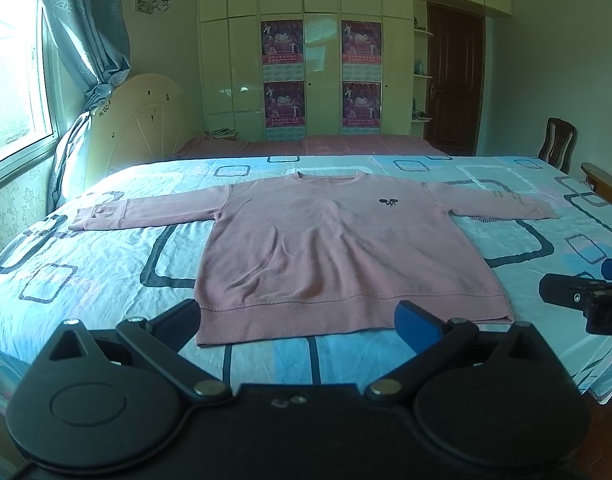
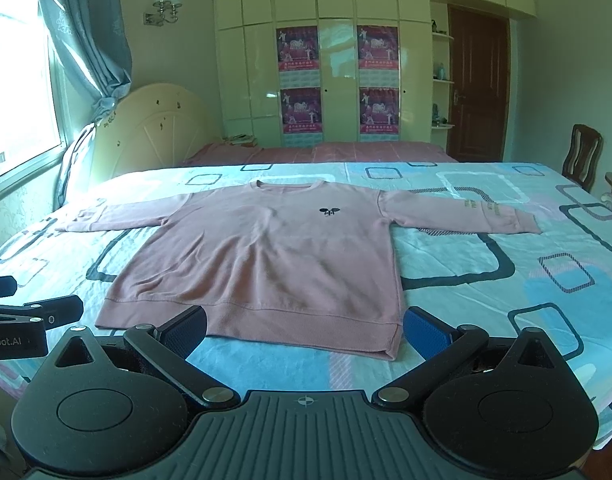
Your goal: Fold small clothes
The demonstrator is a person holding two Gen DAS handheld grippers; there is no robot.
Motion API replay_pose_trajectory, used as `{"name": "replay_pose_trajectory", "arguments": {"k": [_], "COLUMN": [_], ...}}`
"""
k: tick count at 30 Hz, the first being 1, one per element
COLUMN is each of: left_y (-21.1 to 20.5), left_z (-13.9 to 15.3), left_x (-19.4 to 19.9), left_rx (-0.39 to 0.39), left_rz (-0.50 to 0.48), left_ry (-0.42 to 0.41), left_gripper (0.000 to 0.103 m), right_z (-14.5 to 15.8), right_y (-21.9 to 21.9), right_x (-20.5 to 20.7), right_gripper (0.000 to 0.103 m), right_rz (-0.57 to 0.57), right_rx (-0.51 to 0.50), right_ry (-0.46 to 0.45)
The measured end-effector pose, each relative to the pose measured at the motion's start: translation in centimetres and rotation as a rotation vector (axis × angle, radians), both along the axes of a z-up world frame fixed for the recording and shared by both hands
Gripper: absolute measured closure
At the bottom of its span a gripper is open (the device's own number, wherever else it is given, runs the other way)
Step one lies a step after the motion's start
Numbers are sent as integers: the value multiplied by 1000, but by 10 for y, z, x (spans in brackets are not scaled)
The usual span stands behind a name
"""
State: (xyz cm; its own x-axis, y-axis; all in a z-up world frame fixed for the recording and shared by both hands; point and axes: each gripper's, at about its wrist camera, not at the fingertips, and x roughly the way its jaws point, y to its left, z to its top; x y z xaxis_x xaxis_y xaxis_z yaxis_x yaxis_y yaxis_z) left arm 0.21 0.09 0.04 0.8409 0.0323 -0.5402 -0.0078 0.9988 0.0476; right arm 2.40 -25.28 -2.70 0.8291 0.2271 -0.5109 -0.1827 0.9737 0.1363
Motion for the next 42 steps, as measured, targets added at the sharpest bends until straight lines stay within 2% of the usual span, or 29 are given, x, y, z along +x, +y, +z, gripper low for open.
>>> {"name": "replay_pose_trajectory", "arguments": {"k": [23, 31, 42], "left_y": [-4, -2, -3], "left_z": [1, 3, -6], "left_x": [-1, 22, 82], "left_rx": [7, 12, 19], "left_rz": [-3, -16, -45], "left_ry": [-4, -7, 16], "left_gripper": [1, 1, 1], "right_z": [2, -2, -5], "right_y": [-5, -10, -18], "right_x": [0, 18, 82], "right_gripper": [0, 0, 0], "right_rz": [-8, -37, -95], "right_rx": [0, -13, -25], "right_ry": [2, 8, 26]}}
